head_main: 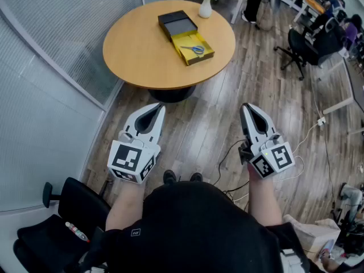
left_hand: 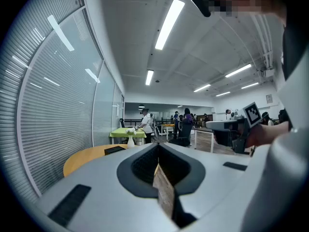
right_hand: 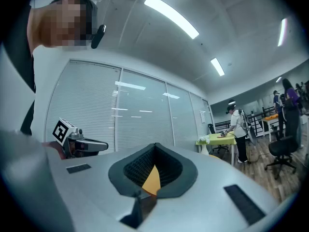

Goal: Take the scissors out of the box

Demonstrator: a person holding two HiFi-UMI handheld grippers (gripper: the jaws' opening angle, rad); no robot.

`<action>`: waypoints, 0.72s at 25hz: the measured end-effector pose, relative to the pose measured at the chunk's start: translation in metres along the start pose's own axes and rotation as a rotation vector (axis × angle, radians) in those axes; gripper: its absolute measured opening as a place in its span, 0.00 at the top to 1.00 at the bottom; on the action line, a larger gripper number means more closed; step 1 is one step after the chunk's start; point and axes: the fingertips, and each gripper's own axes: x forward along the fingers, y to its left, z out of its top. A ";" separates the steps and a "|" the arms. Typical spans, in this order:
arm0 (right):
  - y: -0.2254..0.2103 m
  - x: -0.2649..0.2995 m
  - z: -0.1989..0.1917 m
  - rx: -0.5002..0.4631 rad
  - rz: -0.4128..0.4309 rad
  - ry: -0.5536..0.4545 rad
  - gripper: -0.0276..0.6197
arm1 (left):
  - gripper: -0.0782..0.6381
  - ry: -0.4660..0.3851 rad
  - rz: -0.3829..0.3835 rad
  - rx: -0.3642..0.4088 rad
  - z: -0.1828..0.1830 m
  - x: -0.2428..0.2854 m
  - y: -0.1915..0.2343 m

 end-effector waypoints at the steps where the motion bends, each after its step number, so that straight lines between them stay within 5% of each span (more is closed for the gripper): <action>1: 0.002 0.002 -0.001 0.001 0.000 0.001 0.90 | 0.87 0.000 -0.003 0.000 -0.001 0.000 0.001; 18: 0.058 0.034 -0.014 0.041 0.022 -0.002 0.90 | 0.87 -0.011 -0.028 -0.025 -0.020 -0.045 0.061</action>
